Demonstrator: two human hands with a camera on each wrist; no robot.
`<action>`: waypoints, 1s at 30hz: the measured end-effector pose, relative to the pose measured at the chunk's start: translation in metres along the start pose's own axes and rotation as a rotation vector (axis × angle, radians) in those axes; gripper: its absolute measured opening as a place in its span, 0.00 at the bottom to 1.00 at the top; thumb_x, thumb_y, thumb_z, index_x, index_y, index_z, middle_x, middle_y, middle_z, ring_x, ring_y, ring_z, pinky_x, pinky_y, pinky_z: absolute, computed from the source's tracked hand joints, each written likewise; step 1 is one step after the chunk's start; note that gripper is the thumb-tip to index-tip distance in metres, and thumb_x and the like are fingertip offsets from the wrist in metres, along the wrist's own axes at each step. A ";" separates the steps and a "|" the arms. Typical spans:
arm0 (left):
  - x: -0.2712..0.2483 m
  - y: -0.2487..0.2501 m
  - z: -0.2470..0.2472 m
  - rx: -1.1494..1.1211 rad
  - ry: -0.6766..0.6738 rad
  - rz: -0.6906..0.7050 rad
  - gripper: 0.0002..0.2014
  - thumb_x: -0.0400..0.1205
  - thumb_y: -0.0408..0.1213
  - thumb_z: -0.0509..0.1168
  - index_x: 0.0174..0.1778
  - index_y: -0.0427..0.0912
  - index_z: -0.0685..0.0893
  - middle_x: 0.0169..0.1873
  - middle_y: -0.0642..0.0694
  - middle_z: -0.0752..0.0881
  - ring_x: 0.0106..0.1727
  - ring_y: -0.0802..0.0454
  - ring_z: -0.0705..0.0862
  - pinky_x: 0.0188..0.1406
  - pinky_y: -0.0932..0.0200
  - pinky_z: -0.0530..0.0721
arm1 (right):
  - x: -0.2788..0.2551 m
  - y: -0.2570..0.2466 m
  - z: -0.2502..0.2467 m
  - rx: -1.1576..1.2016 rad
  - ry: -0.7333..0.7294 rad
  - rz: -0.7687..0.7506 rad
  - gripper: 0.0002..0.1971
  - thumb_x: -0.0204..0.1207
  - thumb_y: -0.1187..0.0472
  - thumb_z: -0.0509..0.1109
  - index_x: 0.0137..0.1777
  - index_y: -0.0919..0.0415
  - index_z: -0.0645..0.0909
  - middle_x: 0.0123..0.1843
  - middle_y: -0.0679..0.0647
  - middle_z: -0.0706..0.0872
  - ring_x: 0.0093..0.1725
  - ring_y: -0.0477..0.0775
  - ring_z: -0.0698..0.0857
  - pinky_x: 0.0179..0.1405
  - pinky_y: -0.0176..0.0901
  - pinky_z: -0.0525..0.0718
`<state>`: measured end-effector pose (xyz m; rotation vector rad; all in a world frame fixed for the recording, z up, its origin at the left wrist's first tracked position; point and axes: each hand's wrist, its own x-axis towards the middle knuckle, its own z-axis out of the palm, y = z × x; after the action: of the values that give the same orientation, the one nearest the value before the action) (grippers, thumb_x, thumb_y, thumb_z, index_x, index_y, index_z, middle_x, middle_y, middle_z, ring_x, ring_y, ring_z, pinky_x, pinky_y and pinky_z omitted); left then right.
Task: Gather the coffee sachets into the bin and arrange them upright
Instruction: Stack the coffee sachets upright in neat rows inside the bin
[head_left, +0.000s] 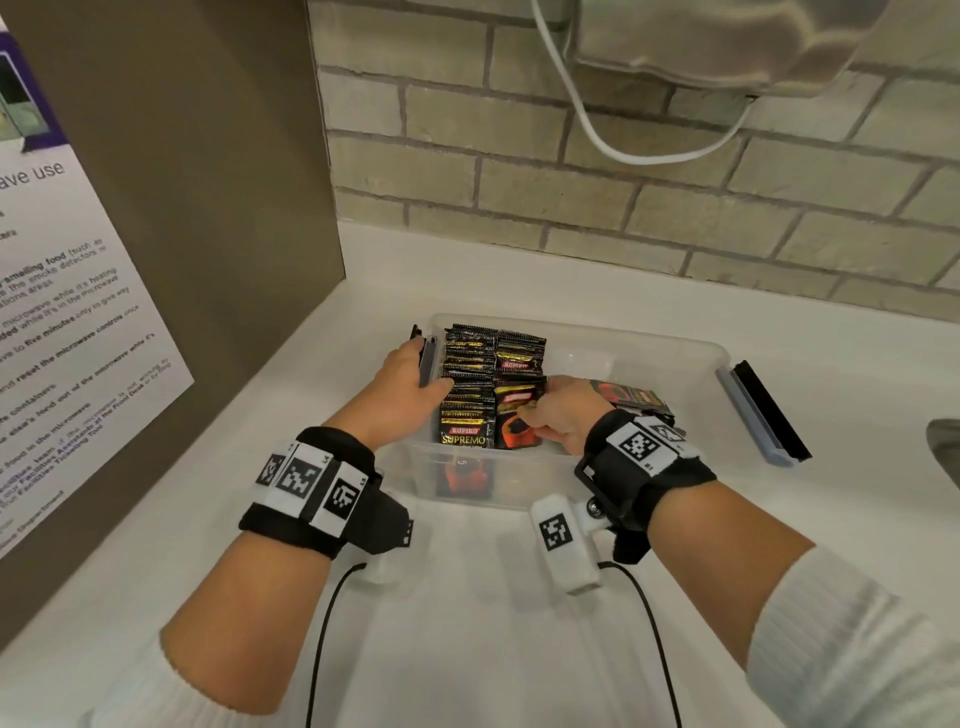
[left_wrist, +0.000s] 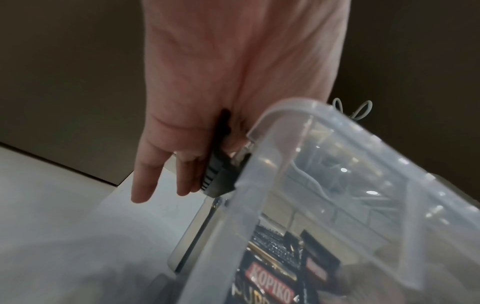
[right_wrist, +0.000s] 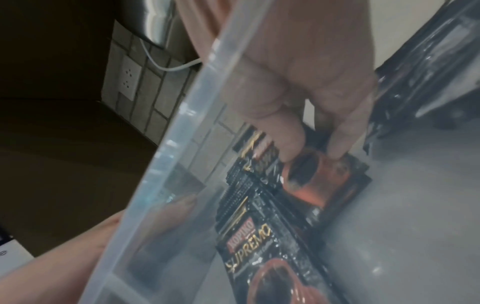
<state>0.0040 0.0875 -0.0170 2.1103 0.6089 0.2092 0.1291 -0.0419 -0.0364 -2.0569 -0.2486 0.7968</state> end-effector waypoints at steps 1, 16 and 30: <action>0.001 -0.001 0.000 0.003 -0.004 -0.003 0.29 0.85 0.38 0.58 0.80 0.40 0.55 0.78 0.42 0.62 0.75 0.46 0.67 0.72 0.45 0.72 | 0.002 0.000 0.002 -0.012 0.006 0.010 0.20 0.73 0.75 0.68 0.65 0.71 0.76 0.64 0.67 0.83 0.59 0.63 0.85 0.61 0.54 0.85; 0.047 0.041 -0.022 0.817 -0.373 0.097 0.21 0.88 0.38 0.45 0.77 0.48 0.65 0.79 0.47 0.62 0.79 0.42 0.55 0.77 0.33 0.53 | -0.022 -0.009 0.008 0.100 -0.050 0.085 0.14 0.84 0.67 0.58 0.66 0.73 0.72 0.65 0.67 0.81 0.65 0.63 0.82 0.50 0.45 0.81; 0.069 0.029 -0.004 1.021 -0.294 0.144 0.24 0.86 0.41 0.53 0.79 0.55 0.59 0.76 0.52 0.60 0.73 0.46 0.59 0.69 0.41 0.60 | -0.021 -0.009 0.009 0.098 -0.071 0.084 0.14 0.84 0.65 0.57 0.65 0.72 0.73 0.66 0.66 0.81 0.64 0.63 0.83 0.61 0.48 0.82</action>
<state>0.0722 0.1108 0.0038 3.0831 0.4122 -0.4261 0.1086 -0.0400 -0.0240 -1.9596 -0.1608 0.9169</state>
